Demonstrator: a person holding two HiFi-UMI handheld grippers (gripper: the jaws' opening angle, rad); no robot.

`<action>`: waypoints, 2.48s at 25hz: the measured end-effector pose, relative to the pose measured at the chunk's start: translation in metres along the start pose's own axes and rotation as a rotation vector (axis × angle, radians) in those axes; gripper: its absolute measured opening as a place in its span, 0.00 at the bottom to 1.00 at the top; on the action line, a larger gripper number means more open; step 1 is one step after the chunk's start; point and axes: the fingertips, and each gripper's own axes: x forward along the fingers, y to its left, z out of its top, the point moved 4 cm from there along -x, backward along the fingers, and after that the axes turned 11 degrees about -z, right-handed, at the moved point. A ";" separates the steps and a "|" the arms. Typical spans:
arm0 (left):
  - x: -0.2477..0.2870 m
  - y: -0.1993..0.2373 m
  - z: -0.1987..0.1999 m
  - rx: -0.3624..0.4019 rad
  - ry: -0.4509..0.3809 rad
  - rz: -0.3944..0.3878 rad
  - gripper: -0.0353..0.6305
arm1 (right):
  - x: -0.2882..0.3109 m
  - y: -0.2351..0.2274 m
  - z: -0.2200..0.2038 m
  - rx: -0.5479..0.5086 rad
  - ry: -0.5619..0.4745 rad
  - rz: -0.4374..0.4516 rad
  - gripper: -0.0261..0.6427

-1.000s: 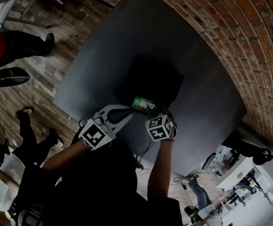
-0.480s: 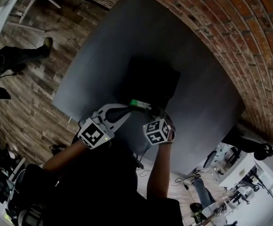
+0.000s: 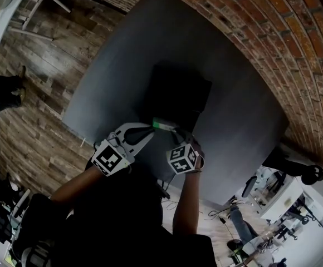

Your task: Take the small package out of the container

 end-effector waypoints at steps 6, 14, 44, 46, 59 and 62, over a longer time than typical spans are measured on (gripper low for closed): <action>-0.006 -0.006 -0.003 0.000 -0.007 -0.001 0.13 | 0.001 0.003 -0.003 -0.003 -0.010 -0.040 0.14; -0.018 -0.011 -0.005 0.007 -0.009 -0.006 0.13 | -0.001 0.004 -0.002 0.016 -0.011 -0.068 0.14; -0.054 -0.031 -0.009 0.146 -0.007 -0.102 0.13 | -0.096 0.009 0.027 0.827 -0.458 -0.349 0.08; -0.049 -0.038 -0.013 0.164 -0.003 -0.094 0.13 | -0.106 0.008 0.024 0.851 -0.504 -0.379 0.08; -0.006 -0.082 -0.045 0.311 0.058 -0.011 0.13 | -0.162 0.010 0.010 0.814 -0.678 -0.375 0.08; 0.002 -0.087 -0.052 0.388 0.086 0.014 0.13 | -0.168 0.008 0.006 0.798 -0.701 -0.360 0.08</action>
